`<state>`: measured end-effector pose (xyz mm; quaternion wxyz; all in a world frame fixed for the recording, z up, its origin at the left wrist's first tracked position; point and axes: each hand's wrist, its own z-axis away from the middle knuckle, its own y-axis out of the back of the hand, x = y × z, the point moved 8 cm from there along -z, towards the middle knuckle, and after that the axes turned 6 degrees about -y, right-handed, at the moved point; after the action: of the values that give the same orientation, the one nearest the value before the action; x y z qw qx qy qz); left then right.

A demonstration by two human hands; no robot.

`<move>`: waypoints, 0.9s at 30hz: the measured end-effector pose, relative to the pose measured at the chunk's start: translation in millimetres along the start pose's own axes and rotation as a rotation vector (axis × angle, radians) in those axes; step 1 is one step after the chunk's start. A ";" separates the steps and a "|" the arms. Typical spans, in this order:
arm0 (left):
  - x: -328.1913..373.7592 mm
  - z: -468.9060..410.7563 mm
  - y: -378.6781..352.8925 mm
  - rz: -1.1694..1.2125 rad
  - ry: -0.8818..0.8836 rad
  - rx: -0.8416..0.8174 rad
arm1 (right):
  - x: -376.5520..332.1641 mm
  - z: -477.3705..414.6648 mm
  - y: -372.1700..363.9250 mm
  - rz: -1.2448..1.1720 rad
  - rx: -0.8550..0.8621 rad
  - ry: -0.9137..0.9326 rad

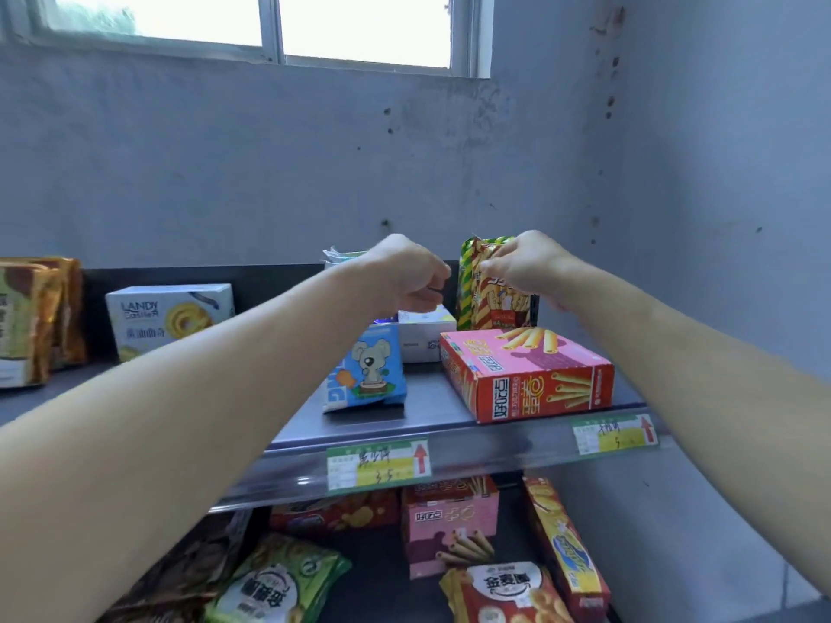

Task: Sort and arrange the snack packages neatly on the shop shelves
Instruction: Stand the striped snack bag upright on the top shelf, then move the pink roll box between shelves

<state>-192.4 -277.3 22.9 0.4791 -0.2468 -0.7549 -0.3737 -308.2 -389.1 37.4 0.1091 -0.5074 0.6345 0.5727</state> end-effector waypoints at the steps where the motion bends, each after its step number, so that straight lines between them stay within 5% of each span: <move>1: -3.9 4.9 -1.4 -0.026 0.026 -0.040 | 3.3 2.9 0.0 0.066 0.005 -0.037; 8: -52.6 34.3 -46.1 -0.144 0.298 -0.304 | 66.0 38.0 1.1 0.407 -0.161 -0.436; 12: -67.4 37.2 -61.6 -0.095 0.397 -0.312 | 87.4 53.9 -4.3 0.286 -0.282 -0.607; 27: -37.4 41.6 -60.1 0.313 0.265 -0.147 | 92.0 46.7 26.2 -0.335 0.189 -0.500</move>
<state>-243.1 -280.5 -41.6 0.6071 -0.3439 -0.6084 -0.3782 -391.5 -402.3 -27.6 0.4010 -0.4360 0.5461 0.5924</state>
